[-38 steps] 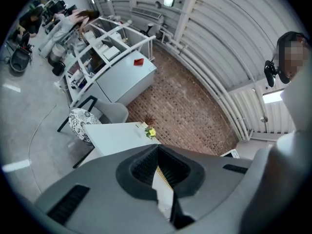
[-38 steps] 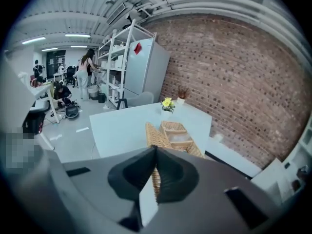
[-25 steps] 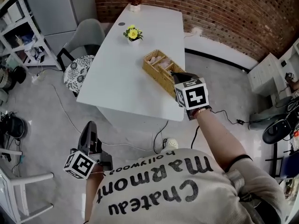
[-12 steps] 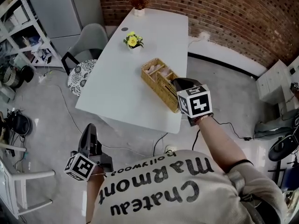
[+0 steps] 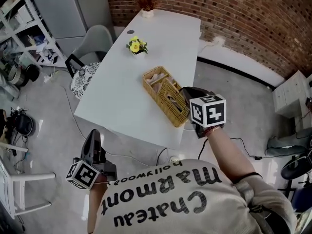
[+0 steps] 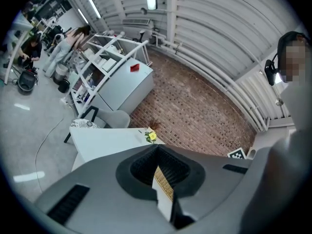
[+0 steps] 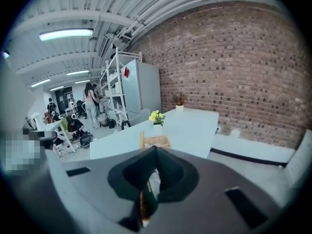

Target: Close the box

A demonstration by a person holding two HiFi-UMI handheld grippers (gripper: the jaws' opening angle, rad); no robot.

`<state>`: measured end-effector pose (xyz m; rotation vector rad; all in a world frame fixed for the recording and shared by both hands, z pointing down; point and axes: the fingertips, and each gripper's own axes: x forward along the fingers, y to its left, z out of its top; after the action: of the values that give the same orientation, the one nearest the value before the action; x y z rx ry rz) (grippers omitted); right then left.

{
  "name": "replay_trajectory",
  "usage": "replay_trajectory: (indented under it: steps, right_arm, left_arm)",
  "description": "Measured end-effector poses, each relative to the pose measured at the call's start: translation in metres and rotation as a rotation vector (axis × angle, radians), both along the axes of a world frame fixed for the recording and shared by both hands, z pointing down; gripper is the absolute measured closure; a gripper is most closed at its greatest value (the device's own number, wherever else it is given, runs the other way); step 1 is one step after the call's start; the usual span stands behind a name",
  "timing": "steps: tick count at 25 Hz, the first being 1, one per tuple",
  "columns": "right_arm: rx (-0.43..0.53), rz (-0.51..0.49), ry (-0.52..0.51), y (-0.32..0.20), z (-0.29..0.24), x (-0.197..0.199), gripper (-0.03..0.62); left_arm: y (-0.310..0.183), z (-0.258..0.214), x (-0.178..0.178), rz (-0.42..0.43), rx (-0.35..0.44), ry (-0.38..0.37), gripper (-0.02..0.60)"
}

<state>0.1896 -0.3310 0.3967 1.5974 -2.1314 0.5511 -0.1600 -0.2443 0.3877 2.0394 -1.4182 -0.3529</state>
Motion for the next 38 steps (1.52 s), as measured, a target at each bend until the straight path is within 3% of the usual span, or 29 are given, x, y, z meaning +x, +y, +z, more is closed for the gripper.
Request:
replay_trajectory:
  steps: [12, 23, 38]
  right_arm:
    - [-0.047, -0.016, -0.057, -0.028, 0.037, 0.053, 0.58]
    - [-0.069, -0.142, -0.066, -0.034, 0.052, 0.06, 0.58]
    - [-0.115, -0.212, -0.11, -0.032, 0.076, 0.072, 0.58]
  left_arm:
    - [-0.005, 0.006, 0.031, -0.098, -0.022, -0.023, 0.58]
    - [0.003, 0.009, 0.061, -0.179, -0.019, -0.016, 0.58]
    - [0.015, 0.014, 0.095, -0.215, -0.024, -0.043, 0.58]
